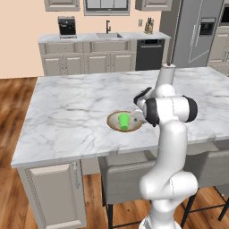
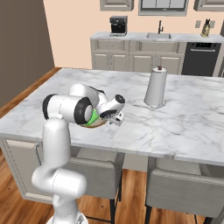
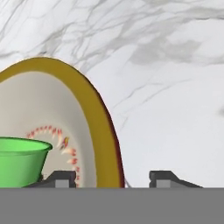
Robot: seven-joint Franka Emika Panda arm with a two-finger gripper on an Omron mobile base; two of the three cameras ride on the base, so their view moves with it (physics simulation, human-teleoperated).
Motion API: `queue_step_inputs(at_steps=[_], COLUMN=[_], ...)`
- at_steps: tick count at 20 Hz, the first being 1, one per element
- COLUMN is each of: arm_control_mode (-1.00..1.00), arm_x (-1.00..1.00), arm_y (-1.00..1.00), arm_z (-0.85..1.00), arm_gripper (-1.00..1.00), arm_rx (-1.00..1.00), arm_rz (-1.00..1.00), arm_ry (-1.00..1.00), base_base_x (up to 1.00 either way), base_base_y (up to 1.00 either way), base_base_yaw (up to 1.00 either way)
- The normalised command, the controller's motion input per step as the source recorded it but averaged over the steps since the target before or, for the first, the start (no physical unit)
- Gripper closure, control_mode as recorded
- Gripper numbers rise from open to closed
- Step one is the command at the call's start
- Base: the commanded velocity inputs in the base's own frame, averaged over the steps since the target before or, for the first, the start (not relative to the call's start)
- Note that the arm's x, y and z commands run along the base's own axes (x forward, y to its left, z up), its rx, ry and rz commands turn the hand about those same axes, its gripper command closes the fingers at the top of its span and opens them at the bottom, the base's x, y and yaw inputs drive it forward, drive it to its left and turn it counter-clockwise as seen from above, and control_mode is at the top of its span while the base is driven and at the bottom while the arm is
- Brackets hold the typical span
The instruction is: Place the cup inside the bowl on the dining table and move the bowl to any counter.
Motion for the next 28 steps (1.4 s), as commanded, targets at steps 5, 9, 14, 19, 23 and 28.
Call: queue_step_inputs(at_steps=[5,9,14,19,23,28], arm_control_mode=[-1.0,-1.0,-1.0,-1.0,-1.0,-1.0], arm_x=[0.0,0.0,-0.01,-0.01,0.0,0.0], arm_y=[0.0,0.0,0.0,-0.01,0.0,0.0], arm_z=[0.0,0.06,0.25,0.22,0.0,0.0], arm_gripper=[1.0,1.0,1.0,1.0,1.0,1.0], arm_rx=[0.0,0.0,0.0,0.0,0.01,0.1], arm_rz=[0.0,0.0,0.0,0.0,0.0,-0.02], arm_ry=[0.0,0.0,0.0,0.0,0.0,0.0], base_base_x=[0.0,0.0,0.0,0.0,0.0,0.0], base_base_y=[0.0,0.0,0.0,0.0,0.0,0.0], base_base_yaw=[0.0,0.0,0.0,0.0,0.0,0.0])
